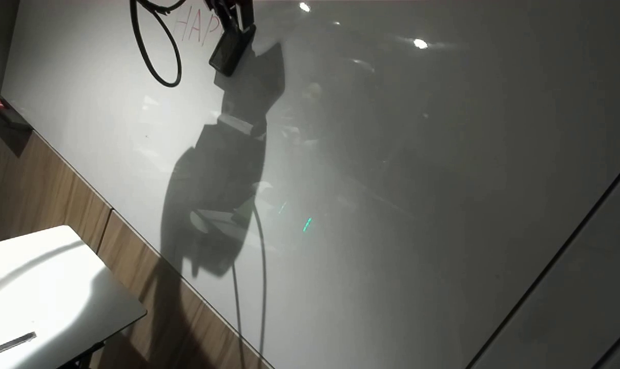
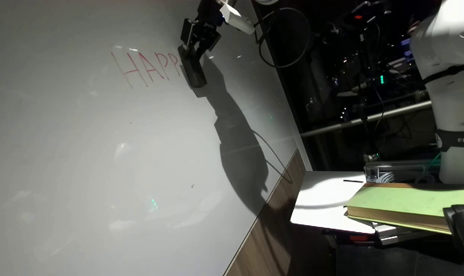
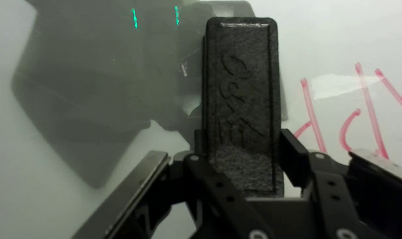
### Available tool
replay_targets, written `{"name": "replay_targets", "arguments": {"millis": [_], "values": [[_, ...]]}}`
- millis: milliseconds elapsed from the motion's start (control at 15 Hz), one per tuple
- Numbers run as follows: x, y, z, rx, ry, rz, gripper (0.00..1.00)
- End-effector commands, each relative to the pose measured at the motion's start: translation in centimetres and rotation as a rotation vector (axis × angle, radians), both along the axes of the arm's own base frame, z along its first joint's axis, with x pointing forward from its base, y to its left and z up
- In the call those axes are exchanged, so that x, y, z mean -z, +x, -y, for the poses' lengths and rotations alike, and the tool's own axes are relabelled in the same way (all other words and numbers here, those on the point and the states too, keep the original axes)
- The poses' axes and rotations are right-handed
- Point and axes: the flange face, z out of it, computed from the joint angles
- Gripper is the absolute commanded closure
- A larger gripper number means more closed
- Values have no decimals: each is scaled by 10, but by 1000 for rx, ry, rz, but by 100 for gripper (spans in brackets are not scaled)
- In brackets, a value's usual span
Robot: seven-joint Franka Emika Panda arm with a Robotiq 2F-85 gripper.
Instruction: Use the duster to erase the writings on the whiteboard
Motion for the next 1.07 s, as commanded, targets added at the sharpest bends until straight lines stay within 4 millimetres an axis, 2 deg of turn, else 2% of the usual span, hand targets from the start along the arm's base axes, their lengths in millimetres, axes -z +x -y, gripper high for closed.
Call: {"name": "replay_targets", "arguments": {"millis": [0, 200, 267, 467, 733, 1000], "values": [[7, 32, -8, -8, 13, 63, 70], [11, 32, -27, -29, 13, 65, 70], [12, 31, -40, -42, 12, 60, 70], [11, 24, -85, -94, 3, 53, 70], [7, 30, -150, -164, -11, 61, 70], [-2, 30, -204, -216, -37, 77, 70]]}}
